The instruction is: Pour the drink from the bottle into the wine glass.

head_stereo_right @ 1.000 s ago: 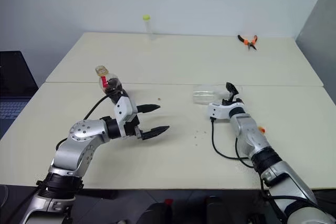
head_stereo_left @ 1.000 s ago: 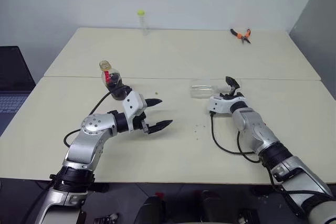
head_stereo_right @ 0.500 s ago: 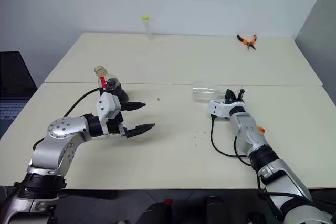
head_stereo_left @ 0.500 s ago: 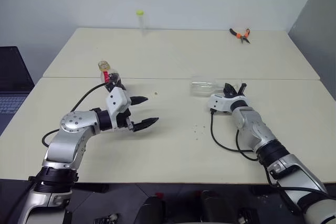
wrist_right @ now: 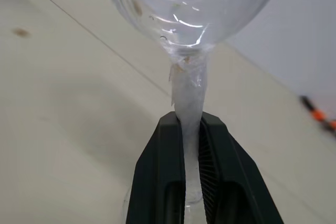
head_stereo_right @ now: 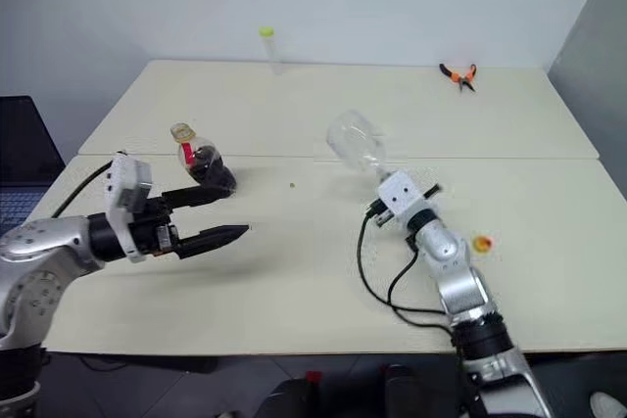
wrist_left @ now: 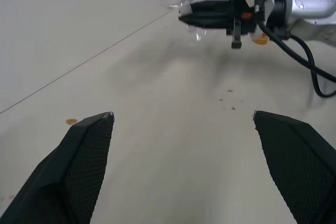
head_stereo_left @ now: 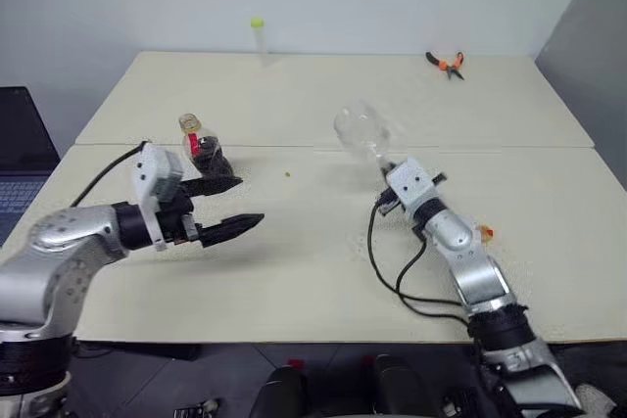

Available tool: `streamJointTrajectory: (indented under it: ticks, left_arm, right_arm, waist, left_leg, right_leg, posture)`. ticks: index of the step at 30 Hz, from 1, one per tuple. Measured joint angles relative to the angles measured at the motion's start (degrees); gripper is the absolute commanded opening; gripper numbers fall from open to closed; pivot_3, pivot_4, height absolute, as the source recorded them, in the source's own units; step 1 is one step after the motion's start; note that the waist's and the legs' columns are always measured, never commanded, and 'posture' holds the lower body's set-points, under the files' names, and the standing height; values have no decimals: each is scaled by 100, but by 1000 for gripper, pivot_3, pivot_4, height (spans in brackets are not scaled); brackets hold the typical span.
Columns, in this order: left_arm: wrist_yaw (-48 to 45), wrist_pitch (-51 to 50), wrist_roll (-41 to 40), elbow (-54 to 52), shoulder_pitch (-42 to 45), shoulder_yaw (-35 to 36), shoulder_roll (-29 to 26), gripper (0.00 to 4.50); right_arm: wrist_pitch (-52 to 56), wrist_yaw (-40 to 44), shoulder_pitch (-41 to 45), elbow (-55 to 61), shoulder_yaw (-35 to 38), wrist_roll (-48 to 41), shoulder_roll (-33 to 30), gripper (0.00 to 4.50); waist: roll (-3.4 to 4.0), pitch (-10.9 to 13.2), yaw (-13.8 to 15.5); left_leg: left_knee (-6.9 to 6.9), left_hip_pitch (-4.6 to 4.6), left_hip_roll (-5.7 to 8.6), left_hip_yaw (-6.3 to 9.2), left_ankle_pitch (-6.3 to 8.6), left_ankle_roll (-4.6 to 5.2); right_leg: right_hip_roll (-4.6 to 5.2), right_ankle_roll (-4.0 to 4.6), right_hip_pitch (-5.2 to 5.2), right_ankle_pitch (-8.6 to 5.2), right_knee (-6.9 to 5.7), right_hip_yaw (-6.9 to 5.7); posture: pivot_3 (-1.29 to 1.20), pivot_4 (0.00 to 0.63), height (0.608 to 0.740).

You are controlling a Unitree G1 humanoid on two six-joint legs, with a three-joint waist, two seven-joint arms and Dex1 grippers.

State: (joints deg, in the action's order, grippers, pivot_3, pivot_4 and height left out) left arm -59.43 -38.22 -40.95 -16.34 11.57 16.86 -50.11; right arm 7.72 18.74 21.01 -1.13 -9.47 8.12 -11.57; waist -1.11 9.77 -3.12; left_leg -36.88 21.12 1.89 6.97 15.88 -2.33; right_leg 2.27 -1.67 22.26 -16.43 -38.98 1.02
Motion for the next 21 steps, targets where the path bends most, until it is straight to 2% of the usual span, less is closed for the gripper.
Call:
streamJointTrajectory:
  ticks: [5, 9, 14, 21]
  left_arm:
    - [-38, -656, -704, -220, 15, 218, -274, 4500]
    - [-72, -812, -929, -377, 18, 257, -368, 4500]
    - [-23, -937, -1141, -383, 153, 371, -438, 4500]
    - [-27, -924, -1199, -391, 30, 637, -632, 4500]
  right_arm:
    - [-249, 331, -104, -387, 277, -998, 640, 102]
    - [-731, 443, 26, -1050, 284, -1217, 959, 102]
    - [-1536, 612, 203, -1913, 193, -1204, 1073, 102]
    - [-1994, 805, 226, -2190, 151, -1181, 937, 102]
  waist:
    - [8, 6, -2]
    - [13, 9, -7]
    - [14, 10, -12]
    - [16, 11, -12]
  left_leg:
    - [2, -5, -3, -2, 0, -1]
    - [8, -10, -9, -9, 0, -3]
    - [8, -11, -12, -15, 0, -6]
    - [9, -14, -15, -21, 2, -8]
  right_leg:
    - [-6, 4, 1, 1, -1, -2]
    - [-10, 8, 3, 1, -2, -3]
    - [-14, 9, 4, 1, -2, -2]
    - [-14, 10, 4, 1, -1, 2]
  posture:
    - [0, 150, 740]
    - [0, 150, 740]
    - [0, 150, 740]
    - [0, 150, 740]
